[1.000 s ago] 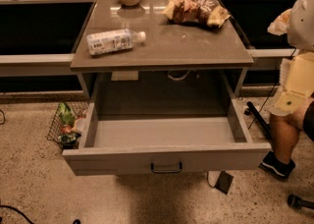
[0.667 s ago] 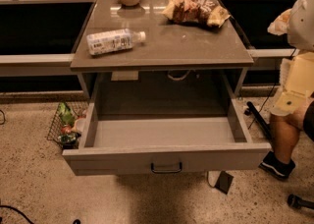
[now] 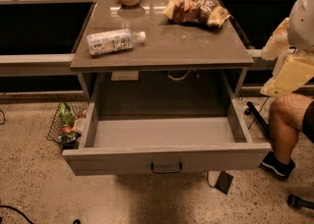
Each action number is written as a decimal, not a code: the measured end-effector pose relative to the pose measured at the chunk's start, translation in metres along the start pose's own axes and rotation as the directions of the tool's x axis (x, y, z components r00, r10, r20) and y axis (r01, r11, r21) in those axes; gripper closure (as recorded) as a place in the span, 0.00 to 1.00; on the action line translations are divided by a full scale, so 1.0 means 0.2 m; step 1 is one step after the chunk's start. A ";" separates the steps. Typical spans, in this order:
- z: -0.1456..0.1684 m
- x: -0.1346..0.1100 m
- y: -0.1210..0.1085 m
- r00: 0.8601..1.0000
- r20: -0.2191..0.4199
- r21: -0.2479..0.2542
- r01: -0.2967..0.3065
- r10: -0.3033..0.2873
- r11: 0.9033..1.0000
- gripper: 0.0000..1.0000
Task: Place blue plastic bottle into top drawer
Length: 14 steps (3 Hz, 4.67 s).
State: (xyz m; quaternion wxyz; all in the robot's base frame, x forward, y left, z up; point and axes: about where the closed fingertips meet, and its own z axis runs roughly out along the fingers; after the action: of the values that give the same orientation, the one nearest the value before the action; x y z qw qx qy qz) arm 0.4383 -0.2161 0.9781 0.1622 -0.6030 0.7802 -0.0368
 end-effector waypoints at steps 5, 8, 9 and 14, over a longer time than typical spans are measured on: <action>0.00 0.00 0.00 1.000 0.000 0.001 0.000 0.000 1.000 0.26; 0.00 0.00 0.00 1.000 0.000 0.001 0.000 0.000 1.000 0.24; 0.01 -0.18 -0.12 0.993 0.072 0.006 0.090 -0.090 0.996 0.02; 0.28 -1.06 -0.54 0.821 0.405 0.083 0.406 -0.403 0.910 0.00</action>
Offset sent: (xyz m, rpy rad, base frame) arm 0.0000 0.0000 0.0000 0.0000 0.0000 0.0000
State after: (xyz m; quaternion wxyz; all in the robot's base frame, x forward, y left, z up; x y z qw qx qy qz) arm 0.6011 -0.0360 0.9971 0.3099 -0.7490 0.5825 0.0610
